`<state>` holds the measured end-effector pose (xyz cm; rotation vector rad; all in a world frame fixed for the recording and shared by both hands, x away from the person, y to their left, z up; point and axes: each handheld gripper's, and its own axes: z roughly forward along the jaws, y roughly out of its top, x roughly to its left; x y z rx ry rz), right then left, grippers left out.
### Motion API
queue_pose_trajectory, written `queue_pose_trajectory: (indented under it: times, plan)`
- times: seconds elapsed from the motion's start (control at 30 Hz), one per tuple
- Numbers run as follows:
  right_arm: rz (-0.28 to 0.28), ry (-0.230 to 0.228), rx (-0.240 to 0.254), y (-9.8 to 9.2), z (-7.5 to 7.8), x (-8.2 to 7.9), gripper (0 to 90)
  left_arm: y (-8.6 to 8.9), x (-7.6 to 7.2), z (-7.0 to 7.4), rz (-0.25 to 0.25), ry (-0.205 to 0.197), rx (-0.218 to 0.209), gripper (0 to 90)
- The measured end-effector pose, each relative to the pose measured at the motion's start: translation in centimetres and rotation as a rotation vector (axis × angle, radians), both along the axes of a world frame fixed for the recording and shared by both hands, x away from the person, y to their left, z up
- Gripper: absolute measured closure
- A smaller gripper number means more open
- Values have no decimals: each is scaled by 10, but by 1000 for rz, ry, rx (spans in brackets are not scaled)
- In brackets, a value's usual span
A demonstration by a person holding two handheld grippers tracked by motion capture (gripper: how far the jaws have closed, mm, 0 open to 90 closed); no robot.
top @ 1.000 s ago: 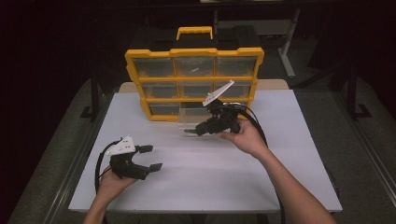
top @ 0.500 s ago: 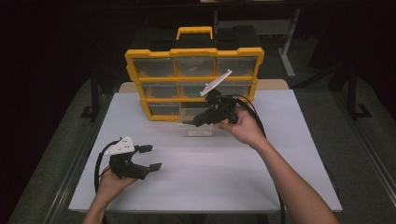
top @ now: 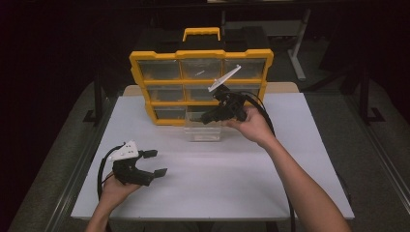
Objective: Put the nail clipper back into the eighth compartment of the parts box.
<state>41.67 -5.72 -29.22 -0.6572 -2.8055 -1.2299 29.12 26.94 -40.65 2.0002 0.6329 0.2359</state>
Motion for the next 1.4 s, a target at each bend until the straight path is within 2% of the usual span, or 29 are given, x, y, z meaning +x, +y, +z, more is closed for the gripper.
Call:
queue_pose_trajectory:
  times: [0.93,1.1,1.4]
  plan:
    - [-67,4,-8,-7,9,27,781,1,0,1,1,1,-9,195]
    - [-74,-8,-15,-8,7,32,781,1,0,1,0,1,-5,195]
    - [-99,3,-32,-9,0,38,781,1,1,1,-6,-2,8,195]
